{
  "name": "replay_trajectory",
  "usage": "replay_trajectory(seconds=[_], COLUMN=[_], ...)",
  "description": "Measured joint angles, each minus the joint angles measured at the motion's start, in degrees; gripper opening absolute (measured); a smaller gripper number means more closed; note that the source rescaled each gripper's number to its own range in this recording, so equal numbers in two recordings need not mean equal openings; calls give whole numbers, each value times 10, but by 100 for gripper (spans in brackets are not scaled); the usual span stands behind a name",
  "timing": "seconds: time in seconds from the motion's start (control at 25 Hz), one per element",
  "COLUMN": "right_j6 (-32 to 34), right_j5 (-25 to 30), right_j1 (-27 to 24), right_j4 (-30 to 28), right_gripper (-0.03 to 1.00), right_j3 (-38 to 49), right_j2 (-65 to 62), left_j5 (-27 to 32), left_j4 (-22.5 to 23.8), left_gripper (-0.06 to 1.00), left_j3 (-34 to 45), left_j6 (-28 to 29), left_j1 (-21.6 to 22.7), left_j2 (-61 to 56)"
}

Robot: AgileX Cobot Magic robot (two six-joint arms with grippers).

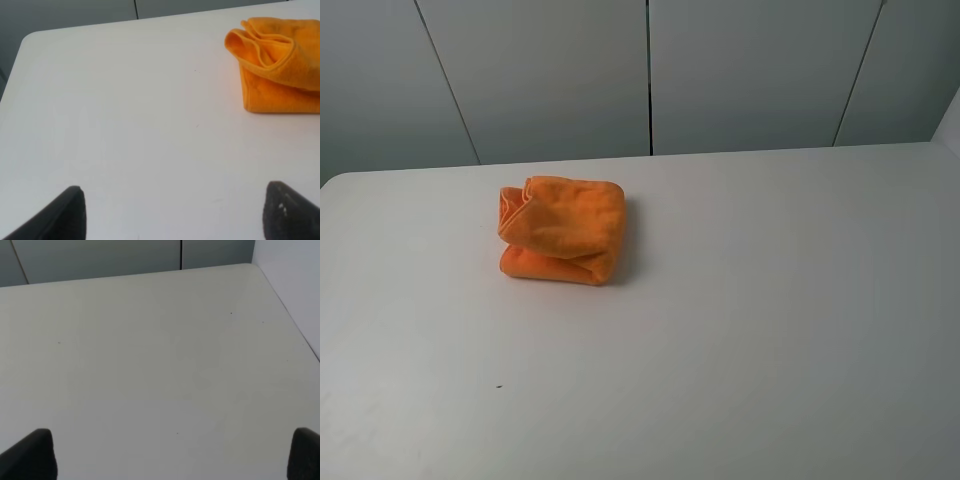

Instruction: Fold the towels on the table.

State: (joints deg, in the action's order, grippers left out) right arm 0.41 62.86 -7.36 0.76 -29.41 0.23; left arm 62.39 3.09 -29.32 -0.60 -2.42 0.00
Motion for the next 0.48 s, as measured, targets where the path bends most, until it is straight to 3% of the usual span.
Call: replay_trajectory(seconds=[0.48], right_j6=[0], right_j5=[0], right_j1=[0], right_j4=[0], right_gripper=[100], right_j3=[0], right_j2=[0], left_j5=[0], left_j4=[0], left_gripper=[92], left_j3=[0], left_j6=[0], left_j1=[0], left_j2=[0])
